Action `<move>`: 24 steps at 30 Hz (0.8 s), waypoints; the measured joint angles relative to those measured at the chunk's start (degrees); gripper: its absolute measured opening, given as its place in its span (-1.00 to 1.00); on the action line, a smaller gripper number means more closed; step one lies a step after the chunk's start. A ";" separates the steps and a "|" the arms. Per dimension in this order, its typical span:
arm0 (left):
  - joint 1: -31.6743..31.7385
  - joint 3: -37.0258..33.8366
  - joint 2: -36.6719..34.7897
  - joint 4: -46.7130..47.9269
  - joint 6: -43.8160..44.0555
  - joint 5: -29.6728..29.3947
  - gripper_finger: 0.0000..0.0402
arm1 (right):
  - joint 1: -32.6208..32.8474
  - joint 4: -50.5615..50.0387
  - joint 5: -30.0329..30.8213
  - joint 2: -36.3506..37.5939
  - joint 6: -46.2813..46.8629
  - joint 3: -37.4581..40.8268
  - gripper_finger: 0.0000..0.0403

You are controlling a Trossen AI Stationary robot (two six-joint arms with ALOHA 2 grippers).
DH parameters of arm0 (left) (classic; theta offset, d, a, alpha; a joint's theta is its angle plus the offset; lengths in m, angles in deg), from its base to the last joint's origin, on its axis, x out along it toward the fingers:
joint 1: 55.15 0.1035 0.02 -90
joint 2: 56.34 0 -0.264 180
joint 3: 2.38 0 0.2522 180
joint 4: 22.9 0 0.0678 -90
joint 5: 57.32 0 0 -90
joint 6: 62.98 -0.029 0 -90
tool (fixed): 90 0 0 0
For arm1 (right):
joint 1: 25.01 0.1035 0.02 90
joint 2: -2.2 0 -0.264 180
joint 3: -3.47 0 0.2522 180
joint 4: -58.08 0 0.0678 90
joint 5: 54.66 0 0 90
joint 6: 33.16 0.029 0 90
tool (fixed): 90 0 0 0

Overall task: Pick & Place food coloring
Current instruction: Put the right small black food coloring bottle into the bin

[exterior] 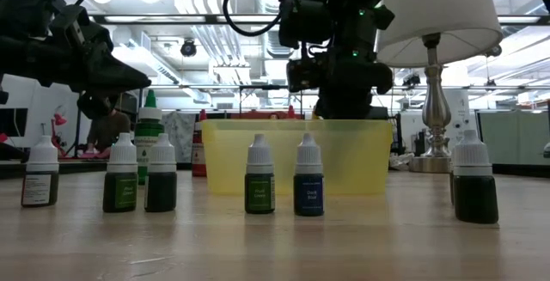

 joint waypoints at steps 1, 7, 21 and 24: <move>-0.02 0.00 0.00 0.00 0.00 0.00 -1.00 | 0.00 0.06 0.02 0.00 0.00 0.00 -0.71; 0.00 0.00 0.00 0.00 0.00 0.00 -1.00 | 0.00 0.41 0.02 0.00 0.00 0.00 -0.71; 0.00 0.00 0.00 0.02 0.00 0.02 -1.00 | 0.02 0.63 0.02 0.00 -0.02 0.67 -0.71; -0.02 0.00 0.00 0.02 0.00 0.00 -1.00 | 0.02 0.70 0.02 0.00 -0.02 0.80 -0.71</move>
